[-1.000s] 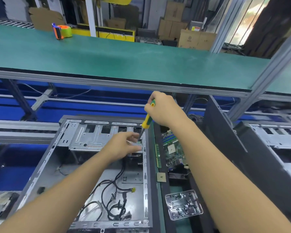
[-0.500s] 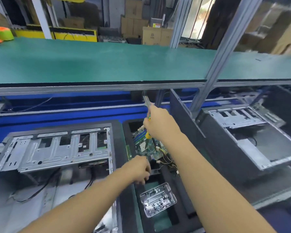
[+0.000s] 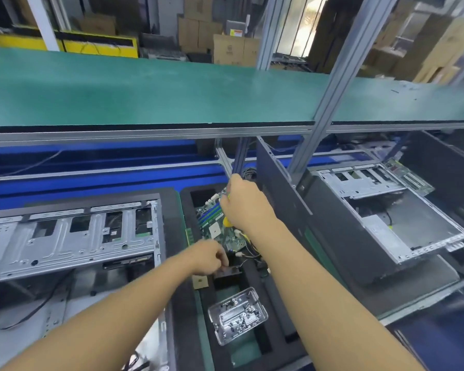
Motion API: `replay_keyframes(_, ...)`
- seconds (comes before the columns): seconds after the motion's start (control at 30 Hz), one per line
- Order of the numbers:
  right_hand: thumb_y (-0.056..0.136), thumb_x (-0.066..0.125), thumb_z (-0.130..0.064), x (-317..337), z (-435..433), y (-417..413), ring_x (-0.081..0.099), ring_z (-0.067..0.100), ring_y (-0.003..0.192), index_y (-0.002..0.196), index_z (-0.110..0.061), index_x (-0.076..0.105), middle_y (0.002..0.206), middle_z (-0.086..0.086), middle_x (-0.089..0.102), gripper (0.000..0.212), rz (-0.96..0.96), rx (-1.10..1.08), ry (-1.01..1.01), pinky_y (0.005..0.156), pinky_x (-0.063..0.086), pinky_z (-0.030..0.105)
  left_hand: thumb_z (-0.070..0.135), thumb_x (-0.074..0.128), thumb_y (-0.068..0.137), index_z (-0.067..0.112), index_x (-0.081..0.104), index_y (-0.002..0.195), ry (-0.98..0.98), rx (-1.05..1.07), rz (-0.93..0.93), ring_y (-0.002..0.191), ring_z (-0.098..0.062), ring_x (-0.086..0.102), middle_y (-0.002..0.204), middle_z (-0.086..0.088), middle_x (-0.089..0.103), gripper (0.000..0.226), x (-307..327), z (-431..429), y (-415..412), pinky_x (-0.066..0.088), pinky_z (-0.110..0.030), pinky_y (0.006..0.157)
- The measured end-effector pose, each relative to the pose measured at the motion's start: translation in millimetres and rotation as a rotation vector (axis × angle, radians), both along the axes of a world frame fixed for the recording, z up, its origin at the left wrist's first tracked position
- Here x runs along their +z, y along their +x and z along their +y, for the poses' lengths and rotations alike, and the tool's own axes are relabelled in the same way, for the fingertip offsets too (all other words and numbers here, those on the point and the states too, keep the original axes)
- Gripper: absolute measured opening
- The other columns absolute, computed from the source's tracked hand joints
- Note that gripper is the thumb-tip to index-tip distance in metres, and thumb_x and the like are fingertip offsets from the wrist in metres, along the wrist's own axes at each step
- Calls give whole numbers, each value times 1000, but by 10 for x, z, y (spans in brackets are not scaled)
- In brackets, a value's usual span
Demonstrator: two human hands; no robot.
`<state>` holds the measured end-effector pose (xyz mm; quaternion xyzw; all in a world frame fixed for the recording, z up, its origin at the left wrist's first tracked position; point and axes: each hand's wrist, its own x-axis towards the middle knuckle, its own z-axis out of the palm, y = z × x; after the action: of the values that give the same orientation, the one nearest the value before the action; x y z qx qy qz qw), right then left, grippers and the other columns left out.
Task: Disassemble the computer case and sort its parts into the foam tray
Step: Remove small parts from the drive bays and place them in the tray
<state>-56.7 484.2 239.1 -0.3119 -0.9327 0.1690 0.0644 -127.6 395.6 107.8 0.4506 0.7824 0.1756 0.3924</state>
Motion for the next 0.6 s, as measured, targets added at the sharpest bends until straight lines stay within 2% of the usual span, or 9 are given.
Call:
replay_keyframes(0.07, 102, 54, -26, 66, -65, -128, 54, 27, 75, 113, -8, 45, 93, 6, 57, 22, 117, -3, 5, 55, 37, 34, -8, 38, 82, 18, 68, 83, 97, 72, -50, 80, -15, 72, 92, -2, 76, 40, 189, -148, -255, 59, -32, 81)
replay_keyframes(0.1, 101, 56, -27, 105, -107, -200, 55, 26, 75, 110, -9, 44, 88, 4, 55, 23, 182, 4, -7, 55, 40, 34, -9, 38, 82, 18, 66, 79, 130, 82, -58, 74, -15, 72, 87, -1, 75, 40, 274, -246, -393, 59, -32, 79)
replay_keyframes(0.2, 100, 59, -29, 212, -269, -426, 63, 29, 81, 104, -8, 46, 94, 8, 58, 25, 349, 42, -110, 66, 52, 42, -13, 39, 82, 16, 65, 76, 206, 174, -65, 66, -15, 67, 78, 2, 73, 40, 428, -605, -810, 57, -36, 71)
replay_keyframes(0.27, 101, 58, -31, 256, -388, -572, 60, 27, 82, 100, -9, 45, 94, 8, 57, 25, 400, 77, -133, 63, 47, 38, -7, 42, 85, 19, 66, 77, 243, 335, 21, 66, -18, 65, 81, 5, 72, 36, 425, -849, -1067, 56, -34, 64)
replay_keyframes(0.33, 102, 55, -33, 268, -503, -707, 58, 23, 76, 99, -10, 42, 88, 7, 58, 26, 406, 119, -151, 56, 42, 32, 5, 46, 90, 24, 67, 90, 233, 471, 187, 81, -21, 66, 98, 4, 70, 29, 362, -1081, -1250, 56, -35, 71)
replay_keyframes(0.43, 104, 50, -35, 247, -649, -880, 52, 18, 62, 100, -11, 40, 78, 4, 54, 26, 359, 170, -170, 47, 31, 29, 18, 52, 93, 26, 66, 114, 149, 422, 414, 121, -20, 53, 130, 4, 56, 26, 203, -1349, -1351, 44, -36, 96)
replay_keyframes(0.47, 104, 50, -36, 231, -689, -923, 52, 19, 61, 102, -11, 41, 77, 4, 54, 27, 334, 185, -180, 48, 33, 31, 18, 54, 93, 24, 67, 116, 170, 420, 463, 126, -19, 47, 134, 4, 53, 27, 156, -1412, -1342, 41, -37, 102)
replay_keyframes(0.53, 105, 49, -36, 182, -753, -999, 53, 24, 64, 105, -10, 42, 80, 7, 55, 27, 284, 212, -193, 50, 38, 36, 13, 57, 92, 22, 70, 106, 312, 492, 471, 116, -11, 49, 126, 7, 54, 21, 114, -1540, -1281, 42, -31, 97)
replay_keyframes(0.6, 105, 48, -35, 120, -783, -1048, 49, 20, 61, 108, -9, 42, 83, 7, 55, 27, 245, 224, -198, 50, 35, 33, 12, 56, 92, 33, 67, 87, 412, 565, 347, 84, 2, 54, 102, 13, 62, 24, 128, -1673, -1194, 43, -17, 75)
